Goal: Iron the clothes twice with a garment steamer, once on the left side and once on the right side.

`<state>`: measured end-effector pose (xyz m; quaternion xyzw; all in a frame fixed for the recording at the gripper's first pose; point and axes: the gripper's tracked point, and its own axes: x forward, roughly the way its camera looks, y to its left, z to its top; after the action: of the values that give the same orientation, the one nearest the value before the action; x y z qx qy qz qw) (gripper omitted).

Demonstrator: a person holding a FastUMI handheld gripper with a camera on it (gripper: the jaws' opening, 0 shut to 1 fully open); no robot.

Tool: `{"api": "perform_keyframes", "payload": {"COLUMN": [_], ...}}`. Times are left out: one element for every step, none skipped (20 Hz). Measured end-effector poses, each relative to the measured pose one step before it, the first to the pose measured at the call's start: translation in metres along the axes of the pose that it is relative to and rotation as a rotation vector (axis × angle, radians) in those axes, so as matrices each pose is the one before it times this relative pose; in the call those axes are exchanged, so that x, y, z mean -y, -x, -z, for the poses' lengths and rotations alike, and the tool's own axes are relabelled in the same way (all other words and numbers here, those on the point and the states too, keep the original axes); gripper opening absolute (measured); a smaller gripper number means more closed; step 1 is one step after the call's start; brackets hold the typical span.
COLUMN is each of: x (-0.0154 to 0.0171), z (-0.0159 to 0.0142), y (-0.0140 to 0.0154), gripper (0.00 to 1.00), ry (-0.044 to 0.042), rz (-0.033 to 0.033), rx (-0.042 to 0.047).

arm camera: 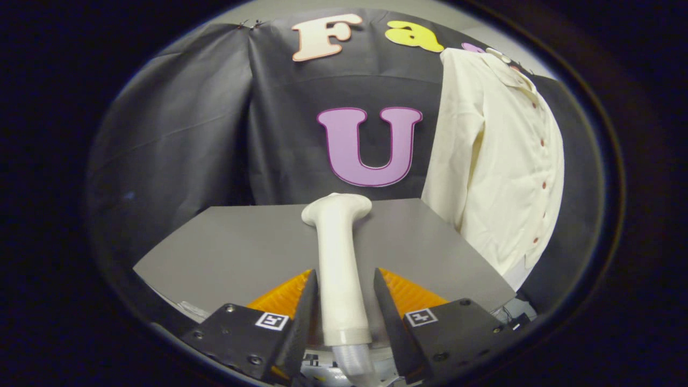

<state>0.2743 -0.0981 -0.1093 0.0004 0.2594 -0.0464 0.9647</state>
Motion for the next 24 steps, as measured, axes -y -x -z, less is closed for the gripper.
{"api": "perform_keyframes", "payload": {"x": [-0.00271,-0.00140,0.00051,0.00042,-0.00076,0.00108,0.00247,0.00252,-0.00118,0.00175,0.00104,-0.00012,-0.00003,-0.00116,0.00006,0.00132,0.00045,-0.00030,-0.00015,0.00054,0.00216,0.00117,0.00188,0.00279], "z": [0.00229,-0.00012,-0.00051,-0.00055,0.00048,-0.00169,-0.00070,-0.00151,0.00075,-0.00079,-0.00347,-0.00239,0.00016,-0.00150,-0.00069,0.00012,0.00186,-0.00113,-0.00010,-0.00233,0.00131,-0.00281,-0.00270,-0.00370], "y": [-0.00316,-0.00097,-0.00239,-0.00089,-0.00007,0.00030,-0.00034,-0.00021,0.00198,0.00004,0.00040,0.00005,0.00038,0.00128,0.00042,0.00126,0.00144,0.00034,0.00142,0.00188,0.00380,0.00560,0.00571,0.00842], "gripper": [0.59,0.53,0.49,0.45,0.45,0.44,0.44,0.40,0.40,0.39,0.38,0.37,0.36,0.35,0.35,0.35,0.34,0.34,0.34,0.34,0.34,0.34,0.34,0.34], "ry": [-0.00692,-0.01296,-0.00375,0.00391,0.00435,0.01408,0.02174,0.00168,-0.00017,0.00704,0.00067,-0.00006,0.00509,-0.00852,-0.02048,-0.02240,-0.02743,-0.02792,-0.02056,-0.01448,0.00686,0.02286,0.02186,0.01394], "rz": [-0.00757,-0.00159,0.00688,0.00569,0.00442,0.00757,0.00841,0.01056,0.00885,0.01228,0.01013,0.00190,-0.00697,-0.00819,-0.00559,-0.00505,-0.01005,-0.01381,-0.01148,-0.00274,0.00445,0.00008,-0.00026,-0.00248], "rx": [-0.01038,0.00244,0.00303,-0.00491,0.00242,0.01667,0.01622,0.01574,0.00195,0.01406,0.02604,0.02332,0.00861,0.02225,0.01177,0.00161,-0.00966,0.00715,0.00408,0.00677,-0.00533,0.01746,0.02254,0.02326]}}
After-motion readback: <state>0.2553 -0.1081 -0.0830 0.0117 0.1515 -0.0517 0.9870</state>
